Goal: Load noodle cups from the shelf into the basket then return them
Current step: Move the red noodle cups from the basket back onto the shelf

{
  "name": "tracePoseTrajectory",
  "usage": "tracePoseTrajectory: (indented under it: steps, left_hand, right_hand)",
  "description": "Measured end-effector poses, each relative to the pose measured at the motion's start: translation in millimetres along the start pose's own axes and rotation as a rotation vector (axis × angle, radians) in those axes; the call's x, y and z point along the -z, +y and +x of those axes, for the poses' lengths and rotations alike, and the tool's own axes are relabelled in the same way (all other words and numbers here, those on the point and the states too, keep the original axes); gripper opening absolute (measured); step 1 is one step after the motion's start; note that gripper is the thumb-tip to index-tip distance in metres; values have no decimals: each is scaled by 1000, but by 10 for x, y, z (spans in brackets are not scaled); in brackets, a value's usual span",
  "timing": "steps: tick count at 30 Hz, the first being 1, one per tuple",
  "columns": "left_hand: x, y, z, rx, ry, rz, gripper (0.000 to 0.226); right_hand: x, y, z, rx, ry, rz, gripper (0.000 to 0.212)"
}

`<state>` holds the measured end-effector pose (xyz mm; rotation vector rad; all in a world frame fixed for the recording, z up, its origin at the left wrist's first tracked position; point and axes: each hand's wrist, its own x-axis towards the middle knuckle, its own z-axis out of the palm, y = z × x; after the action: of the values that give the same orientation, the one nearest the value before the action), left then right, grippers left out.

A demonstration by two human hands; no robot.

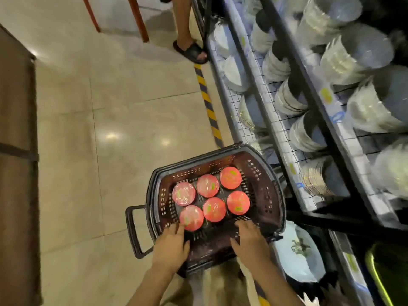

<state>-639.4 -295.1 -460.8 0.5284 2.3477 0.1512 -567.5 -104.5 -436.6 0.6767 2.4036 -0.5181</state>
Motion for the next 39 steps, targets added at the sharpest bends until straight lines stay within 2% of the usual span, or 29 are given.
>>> tracePoseTrajectory:
  steps: [4, 6, 8, 10, 12, 14, 18, 20, 22, 25, 28, 31, 33, 35, 38, 39]
  left_hand:
    - [-515, -120, 521, 141, -69, -65, 51]
    - [-815, -186, 797, 156, -112, -138, 52]
    - [-1118, -247, 1078, 242, -159, -170, 54]
    - [-1354, -277, 1340, 285, -140, -205, 58]
    - [-1625, -293, 1581, 314, -136, -192, 66]
    - [-1912, -321, 1801, 352, -147, -143, 74]
    - [-2445, -385, 2139, 424, -172, -140, 91]
    - [-2668, -402, 2223, 442, -193, -143, 100]
    - [-2832, -397, 2279, 438, -136, -143, 114]
    - [-2958, -411, 2336, 426, -103, -156, 133]
    - [-3015, -468, 2350, 366, -51, -143, 127]
    - [-2987, -474, 2333, 391, -61, -169, 125]
    - [-2867, -438, 2308, 437, -76, -186, 120]
    - [-2770, -384, 2280, 482, -165, -209, 111]
    - [-2668, -386, 2288, 523, -181, -270, 104]
    - [-2657, -404, 2310, 538, -189, -302, 102]
  right_hand:
    - [-316, 159, 685, 20, -161, -103, 52]
    - [-554, 253, 1044, 41, -168, -138, 54]
    - [-800, 307, 1397, 70, -176, -164, 57]
    - [-1081, 369, 1724, 106, -213, -204, 64]
    - [-1376, 409, 2015, 113, -280, -293, 73]
    - [-1662, 431, 2262, 162, -216, -340, 90]
    - [-2294, 633, 2587, 119, -246, -324, 121]
    - [-2475, 665, 2682, 100, -259, -352, 132]
    - [-2590, 696, 2742, 105, -266, -351, 138]
    - [-2687, 751, 2767, 116, -240, -373, 137]
    - [-2724, 763, 2764, 129, -174, -376, 130]
    - [-2728, 792, 2772, 142, -151, -380, 124]
    - [-2683, 813, 2772, 147, -169, -377, 120]
    - [-2641, 840, 2757, 142, -212, -373, 116]
    - [-2518, 800, 2766, 143, -235, -359, 111]
    - [-2486, 791, 2790, 140, -291, -353, 106]
